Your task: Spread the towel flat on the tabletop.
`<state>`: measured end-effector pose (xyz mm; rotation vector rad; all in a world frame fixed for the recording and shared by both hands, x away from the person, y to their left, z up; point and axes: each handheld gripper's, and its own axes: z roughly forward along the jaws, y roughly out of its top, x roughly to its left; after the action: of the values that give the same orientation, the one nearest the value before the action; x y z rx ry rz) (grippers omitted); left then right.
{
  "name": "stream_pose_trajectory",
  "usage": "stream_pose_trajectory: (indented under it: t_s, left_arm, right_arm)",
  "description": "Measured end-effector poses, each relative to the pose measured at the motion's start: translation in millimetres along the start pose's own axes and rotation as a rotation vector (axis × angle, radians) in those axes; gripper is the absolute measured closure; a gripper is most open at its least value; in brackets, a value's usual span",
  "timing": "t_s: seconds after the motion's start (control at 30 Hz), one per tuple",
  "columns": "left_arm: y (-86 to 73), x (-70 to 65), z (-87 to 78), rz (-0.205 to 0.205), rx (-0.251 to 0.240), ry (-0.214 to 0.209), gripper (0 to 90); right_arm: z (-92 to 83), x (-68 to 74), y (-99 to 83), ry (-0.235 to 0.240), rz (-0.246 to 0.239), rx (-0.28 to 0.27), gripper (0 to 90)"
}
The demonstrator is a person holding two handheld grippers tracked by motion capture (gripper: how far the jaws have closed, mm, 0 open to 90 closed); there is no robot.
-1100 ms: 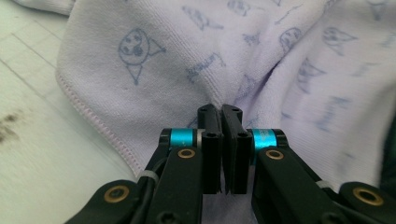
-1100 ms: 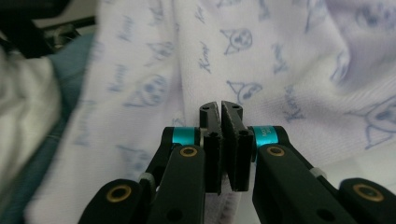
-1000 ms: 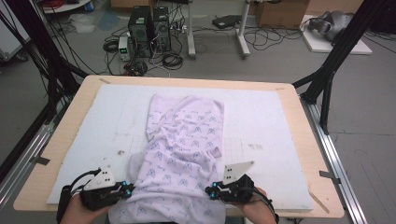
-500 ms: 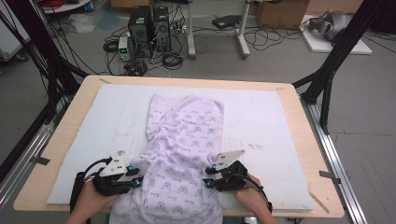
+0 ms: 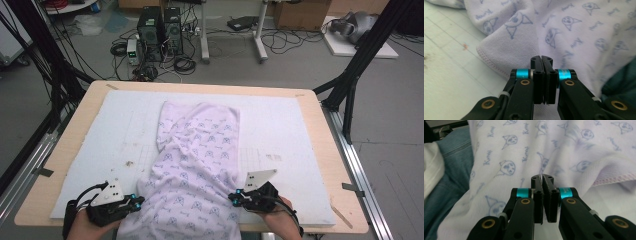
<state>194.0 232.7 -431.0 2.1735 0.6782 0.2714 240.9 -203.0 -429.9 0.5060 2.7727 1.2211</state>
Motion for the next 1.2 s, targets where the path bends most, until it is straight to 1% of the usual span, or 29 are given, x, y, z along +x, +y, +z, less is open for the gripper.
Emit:
stream_pose_trajectory:
  t_s: [0.03,0.1,0.17,0.2,0.23,0.27,0.3,0.33,0.37,0.43,0.47,0.5,0.53,0.57,0.6,0.63,0.67,0.7,0.73,0.77,0.87,0.93,0.97,1.03,1.1,1.13,1.2]
  left_arm:
    - [0.0,-1.9,-2.1,0.003,0.001,-0.011,87.4]
    - [2.1,-2.3,-5.8,0.002,-0.016,-0.017,82.6]
    - [6.6,2.0,-7.4,-0.007,-0.035,-0.005,75.6]
    - [8.3,4.2,-7.0,-0.008,-0.037,0.005,71.0]
    - [10.4,7.3,-5.5,-0.009,-0.039,0.016,67.9]
    - [12.1,10.2,-3.3,-0.004,-0.043,0.039,65.0]
    - [13.4,14.5,-0.8,-0.003,-0.042,0.054,61.1]
    - [14.2,19.0,2.9,-0.019,-0.044,0.066,57.2]
    - [14.5,24.7,8.1,-0.030,-0.039,0.077,54.6]
    - [14.3,32.4,16.6,-0.046,-0.022,0.078,53.3]
    - [13.8,35.6,21.8,-0.052,-0.009,0.070,55.4]
    - [13.0,37.6,26.7,-0.051,0.009,0.059,62.6]
    - [12.2,38.5,30.9,-0.042,0.027,0.049,71.2]
    - [11.5,38.1,32.2,-0.037,0.016,0.054,76.5]
    - [11.9,38.5,31.5,-0.040,0.015,0.046,84.7]
    - [11.9,38.0,30.3,-0.037,0.014,0.054,88.0]
    - [11.2,37.1,28.5,-0.034,0.013,0.061,89.3]
    - [10.5,35.9,26.2,-0.030,0.014,0.067,89.5]
    - [9.7,34.9,22.8,-0.028,0.010,0.071,89.5]
    - [8.8,33.8,18.6,-0.035,0.003,0.074,89.6]
    - [6.3,30.7,3.0,-0.038,-0.020,0.084,89.7]
    - [5.1,28.0,-5.8,-0.045,-0.027,0.084,89.7]
    - [4.7,26.2,-9.6,-0.039,-0.030,0.084,89.7]
    - [4.8,24.5,-13.0,-0.032,-0.031,0.085,89.7]
    - [5.2,23.5,-13.7,-0.043,-0.043,0.076,89.6]
    - [5.8,23.0,-13.7,-0.042,-0.046,0.072,89.7]
    - [8.0,22.0,-13.7,-0.036,-0.057,0.064,89.6]
  right_arm:
    - [-4.2,0.9,-1.7,0.002,0.002,-0.001,86.0]
    - [-11.8,0.8,-2.8,-0.007,0.018,-0.012,81.5]
    - [-18.5,-1.4,-0.6,-0.032,0.023,-0.038,75.0]
    - [-20.3,-3.0,3.2,-0.036,0.031,-0.053,72.6]
    - [-20.9,-3.8,6.2,-0.044,0.025,-0.060,69.9]
    - [-20.0,-4.4,10.7,-0.051,0.018,-0.075,65.9]
    - [-17.6,-5.1,15.4,-0.053,0.016,-0.086,63.8]
    - [-13.8,-5.9,19.7,-0.048,0.004,-0.088,61.3]
    - [-7.7,-6.6,23.3,-0.047,-0.016,-0.083,60.0]
    - [6.5,-9.0,26.1,-0.036,-0.035,-0.045,59.5]
    - [14.1,-10.7,25.6,-0.027,-0.036,-0.029,59.7]
    - [21.3,-12.8,24.2,-0.027,-0.036,-0.017,60.5]
    - [27.7,-15.3,22.2,-0.016,-0.041,-0.002,62.5]
    - [32.7,-16.8,20.2,-0.018,-0.033,0.013,65.5]
    - [35.3,-17.6,18.3,-0.022,-0.033,0.015,72.7]
    - [34.6,-18.3,17.1,-0.031,-0.037,0.000,79.3]
    - [33.3,-19.5,16.9,-0.022,-0.022,0.003,84.3]
    - [32.2,-20.3,16.6,-0.014,-0.011,0.003,86.4]
    - [31.4,-20.5,16.7,-0.005,-0.012,0.005,87.1]
    - [30.5,-19.9,17.2,0.005,-0.015,0.005,87.3]
    - [24.9,-16.1,20.4,0.006,-0.019,-0.013,87.5]
    - [19.6,-14.6,22.6,0.001,-0.030,-0.021,87.5]
    - [16.4,-13.7,23.1,0.004,-0.030,-0.023,87.5]
    - [9.7,-12.6,22.1,-0.005,-0.041,-0.014,87.5]
    - [3.4,-11.5,18.4,-0.002,-0.035,-0.006,87.5]
    - [-0.8,-10.8,15.1,0.010,-0.026,0.000,87.3]
    - [-8.5,-9.8,9.5,0.001,-0.018,0.015,86.1]
